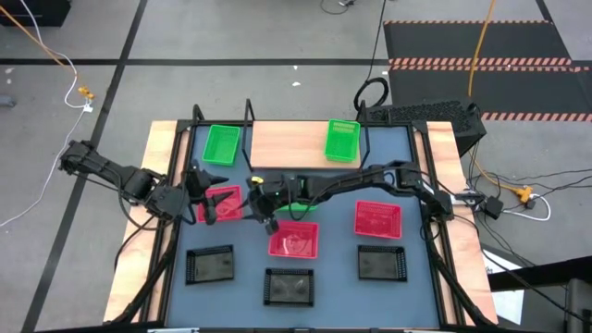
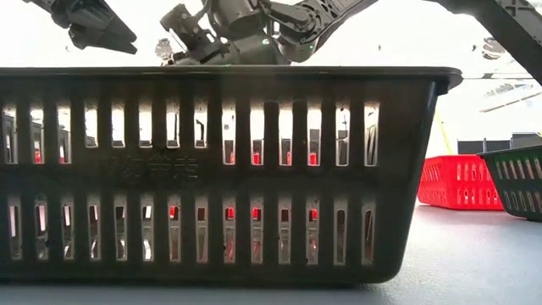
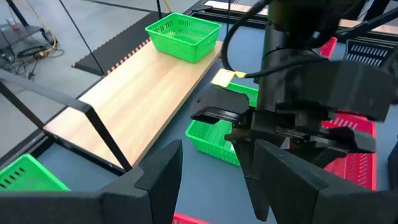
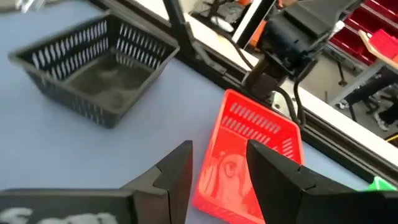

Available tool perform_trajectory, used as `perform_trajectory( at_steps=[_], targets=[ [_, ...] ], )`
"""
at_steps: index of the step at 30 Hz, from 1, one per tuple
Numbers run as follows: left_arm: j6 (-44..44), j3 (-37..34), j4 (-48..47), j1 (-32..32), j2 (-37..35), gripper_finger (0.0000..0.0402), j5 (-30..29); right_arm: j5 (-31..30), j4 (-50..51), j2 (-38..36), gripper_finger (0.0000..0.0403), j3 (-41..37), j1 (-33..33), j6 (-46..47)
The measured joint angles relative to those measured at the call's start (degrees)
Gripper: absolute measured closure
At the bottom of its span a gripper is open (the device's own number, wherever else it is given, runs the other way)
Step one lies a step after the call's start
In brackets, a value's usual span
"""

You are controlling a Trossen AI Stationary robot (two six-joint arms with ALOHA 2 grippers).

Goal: Stack baskets on shelf by color
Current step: Put the right red bin on the shelf

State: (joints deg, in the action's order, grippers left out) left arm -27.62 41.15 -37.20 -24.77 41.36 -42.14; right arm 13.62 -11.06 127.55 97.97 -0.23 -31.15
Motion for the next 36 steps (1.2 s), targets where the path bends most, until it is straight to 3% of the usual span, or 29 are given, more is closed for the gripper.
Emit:
perform_trajectory(
  at_steps=[8,15,22,28,36],
  targets=[
    [-2.44,1.6,-4.82,0.3,-0.15,0.0199,-0.36,-4.74,-4.29,0.07,0.0259,0.55,0.16,-4.38],
    [-1.63,4.87,-8.02,2.42,-0.22,0.0199,-4.48,-4.56,0.59,1.05,0.0259,10.2,-0.46,-4.97],
    [-2.16,4.87,-8.67,3.54,-0.11,0.0199,-4.41,-4.88,4.77,1.32,0.0259,5.77,-1.38,0.48],
    [-5.61,4.18,-9.37,3.54,0.51,0.0199,-4.4,-6.22,17.76,-3.76,0.0259,2.97,-0.36,6.32],
    [-4.74,1.64,-5.77,4.15,5.6,0.0199,-4.92,-5.93,43.36,-13.3,0.0259,2.64,3.29,3.6]
  ],
)
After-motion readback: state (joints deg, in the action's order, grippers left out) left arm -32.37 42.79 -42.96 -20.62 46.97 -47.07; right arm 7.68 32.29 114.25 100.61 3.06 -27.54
